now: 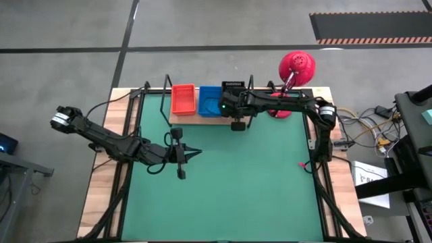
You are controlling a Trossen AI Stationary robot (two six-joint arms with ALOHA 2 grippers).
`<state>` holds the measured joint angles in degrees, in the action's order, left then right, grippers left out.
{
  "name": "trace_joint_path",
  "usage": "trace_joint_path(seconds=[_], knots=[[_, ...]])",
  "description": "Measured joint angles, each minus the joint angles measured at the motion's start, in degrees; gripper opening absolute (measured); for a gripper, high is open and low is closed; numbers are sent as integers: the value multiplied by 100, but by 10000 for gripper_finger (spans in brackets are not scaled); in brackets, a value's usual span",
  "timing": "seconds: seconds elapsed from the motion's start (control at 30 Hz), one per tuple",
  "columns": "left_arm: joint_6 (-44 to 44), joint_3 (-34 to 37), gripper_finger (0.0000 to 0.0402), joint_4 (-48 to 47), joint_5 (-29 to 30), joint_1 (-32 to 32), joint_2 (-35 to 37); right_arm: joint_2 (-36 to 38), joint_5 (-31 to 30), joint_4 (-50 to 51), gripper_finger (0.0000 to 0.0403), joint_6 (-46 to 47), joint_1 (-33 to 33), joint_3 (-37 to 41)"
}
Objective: Stack baskets on shelf by color
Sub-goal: Stack the black basket on top of the black baskets on the shelf
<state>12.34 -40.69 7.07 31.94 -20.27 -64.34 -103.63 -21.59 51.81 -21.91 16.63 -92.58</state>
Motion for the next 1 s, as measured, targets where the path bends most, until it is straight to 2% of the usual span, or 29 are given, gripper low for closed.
trace_joint_path(seconds=[0.33,0.5,0.57,0.7,0.8,0.9,1.0], knots=[[4,2,0,0,0,0,0,0,-43,382,101,238,17,-20],[7,2,0,0,2,1,0,11,-50,1039,122,688,-51,-410],[4,4,0,0,0,0,0,13,-67,1006,123,929,-96,-564],[12,7,0,0,2,0,0,-6,-197,174,97,1010,-114,-488],[41,7,0,0,2,0,-1,-144,-364,-271,60,542,-38,-297],[46,7,0,0,2,0,-2,-335,-399,-211,20,403,59,-282],[54,7,0,-1,2,0,-2,-401,-394,83,12,350,75,-273]])
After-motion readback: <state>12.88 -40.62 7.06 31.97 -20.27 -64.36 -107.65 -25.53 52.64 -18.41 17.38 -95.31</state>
